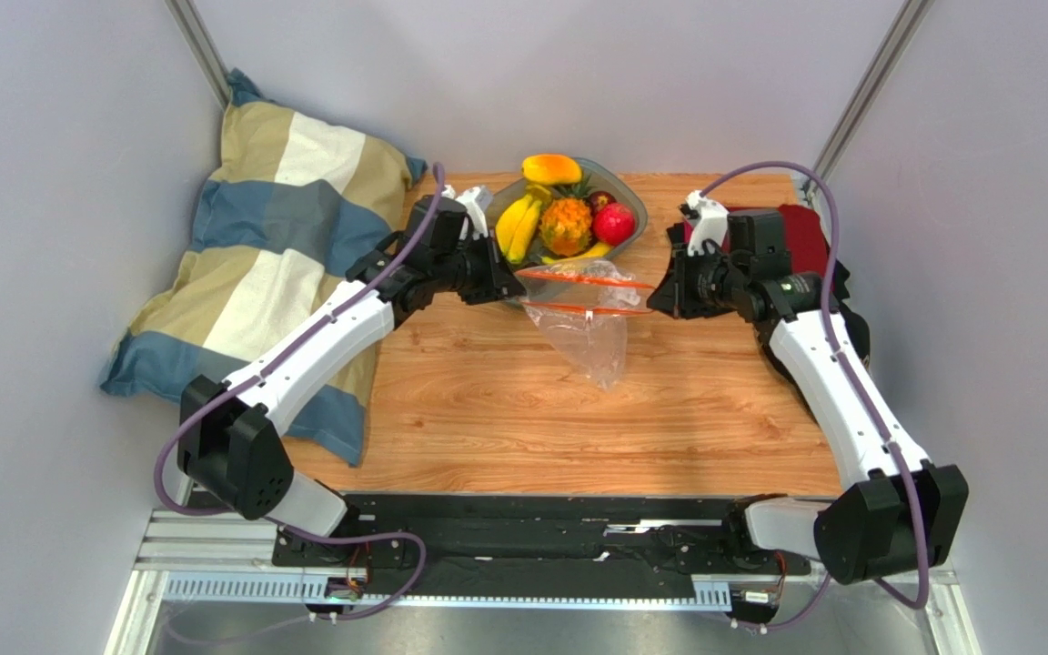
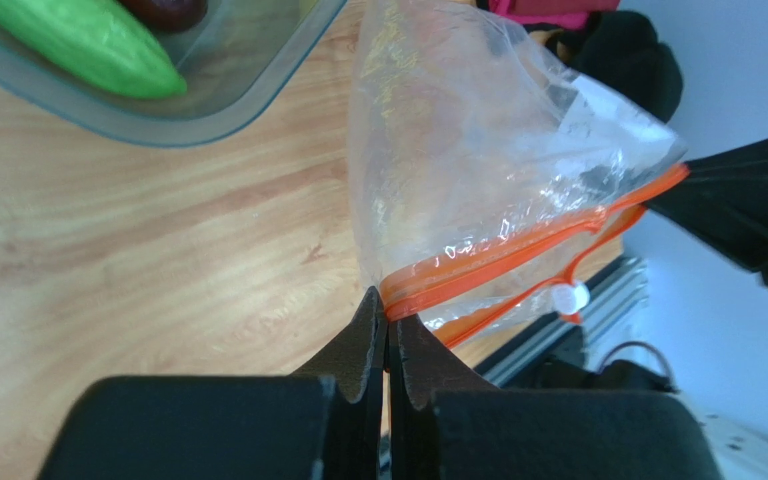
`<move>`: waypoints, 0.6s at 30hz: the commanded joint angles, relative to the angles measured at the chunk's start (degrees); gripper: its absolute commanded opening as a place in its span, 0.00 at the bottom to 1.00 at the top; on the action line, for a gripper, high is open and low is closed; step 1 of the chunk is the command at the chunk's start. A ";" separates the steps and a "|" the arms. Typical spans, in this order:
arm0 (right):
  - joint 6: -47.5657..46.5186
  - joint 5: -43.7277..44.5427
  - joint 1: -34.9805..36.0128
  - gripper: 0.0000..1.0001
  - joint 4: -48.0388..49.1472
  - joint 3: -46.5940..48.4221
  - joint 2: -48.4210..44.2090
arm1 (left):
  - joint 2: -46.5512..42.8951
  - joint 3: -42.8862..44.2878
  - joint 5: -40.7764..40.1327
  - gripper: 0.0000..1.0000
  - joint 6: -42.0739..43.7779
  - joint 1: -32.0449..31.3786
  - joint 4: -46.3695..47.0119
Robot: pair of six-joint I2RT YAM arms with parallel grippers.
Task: Place the food in the zip-top bag and seal the zipper
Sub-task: Open the zipper of the food storage bag at the center of the board.
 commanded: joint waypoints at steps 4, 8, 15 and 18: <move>-2.29 -0.02 -4.83 0.00 -1.37 -0.29 -3.93 | 5.02 4.70 -0.29 0.04 20.26 0.02 -0.79; -0.54 -1.44 -4.83 0.00 -0.67 -0.20 -2.70 | 10.03 9.45 8.84 0.21 22.90 -0.33 -0.53; 2.19 4.71 -5.09 0.00 1.35 -1.51 -2.70 | 14.60 16.30 3.24 0.76 28.34 -0.42 7.02; 3.15 8.22 -5.97 0.00 2.14 -1.87 -2.53 | 20.03 22.79 -1.50 0.77 28.27 -0.24 7.73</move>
